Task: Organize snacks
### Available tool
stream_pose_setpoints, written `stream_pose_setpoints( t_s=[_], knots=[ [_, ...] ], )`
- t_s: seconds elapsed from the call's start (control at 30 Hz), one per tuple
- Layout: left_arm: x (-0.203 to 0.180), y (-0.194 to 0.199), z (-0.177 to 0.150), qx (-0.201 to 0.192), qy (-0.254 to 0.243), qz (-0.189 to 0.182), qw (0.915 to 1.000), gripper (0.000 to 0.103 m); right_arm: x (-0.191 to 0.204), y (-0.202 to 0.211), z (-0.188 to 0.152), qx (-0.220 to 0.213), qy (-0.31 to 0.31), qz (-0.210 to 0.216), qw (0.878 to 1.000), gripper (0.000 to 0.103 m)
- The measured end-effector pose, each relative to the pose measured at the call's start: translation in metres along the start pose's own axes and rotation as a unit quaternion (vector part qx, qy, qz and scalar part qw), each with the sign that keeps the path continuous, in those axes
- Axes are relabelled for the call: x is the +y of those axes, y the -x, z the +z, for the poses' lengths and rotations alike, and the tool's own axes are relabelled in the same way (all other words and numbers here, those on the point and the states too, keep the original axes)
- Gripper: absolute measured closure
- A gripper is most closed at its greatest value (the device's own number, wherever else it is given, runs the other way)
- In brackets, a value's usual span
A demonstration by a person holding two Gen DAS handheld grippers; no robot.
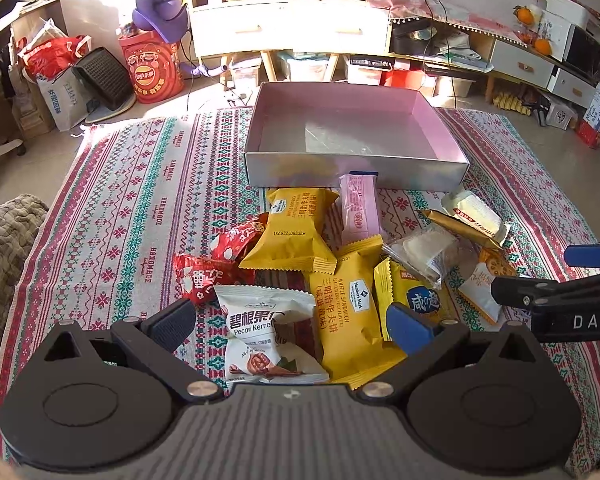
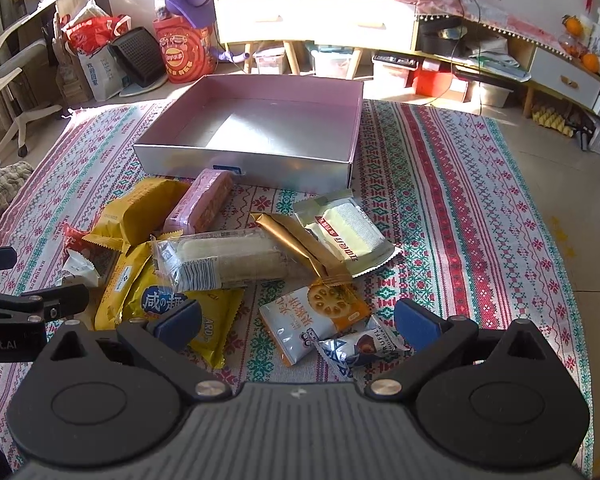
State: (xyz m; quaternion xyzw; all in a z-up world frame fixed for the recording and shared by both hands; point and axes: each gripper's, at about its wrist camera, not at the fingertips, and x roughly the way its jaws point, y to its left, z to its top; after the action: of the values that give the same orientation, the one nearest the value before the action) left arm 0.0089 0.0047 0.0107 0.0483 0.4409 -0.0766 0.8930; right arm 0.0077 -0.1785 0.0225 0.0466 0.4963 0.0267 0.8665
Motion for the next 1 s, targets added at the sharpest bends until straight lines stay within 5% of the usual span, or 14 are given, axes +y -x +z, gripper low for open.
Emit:
stream_pose_setpoints(
  t_s=[0.27,0.53,0.77,1.0],
  knots=[
    [0.022,-0.009,0.009,0.040,0.023,-0.053,0.9975,0.001,-0.014,-0.005,0.007,0.042,-0.027,0.058,0.997,0.001],
    [0.044,-0.018,0.028,0.042,0.041,-0.069,0.9959,0.009,-0.037,-0.011,0.032,0.051,-0.037,0.067,0.996,0.006],
    [0.047,-0.041,0.057,0.064,0.048,-0.100,0.9918,0.023,-0.053,-0.033,0.051,0.077,-0.066,0.053,0.993,0.029],
    [0.037,-0.073,0.071,0.072,0.027,-0.111,0.9908,0.038,-0.060,-0.065,0.061,0.110,-0.067,0.046,0.991,0.040]
  ],
)
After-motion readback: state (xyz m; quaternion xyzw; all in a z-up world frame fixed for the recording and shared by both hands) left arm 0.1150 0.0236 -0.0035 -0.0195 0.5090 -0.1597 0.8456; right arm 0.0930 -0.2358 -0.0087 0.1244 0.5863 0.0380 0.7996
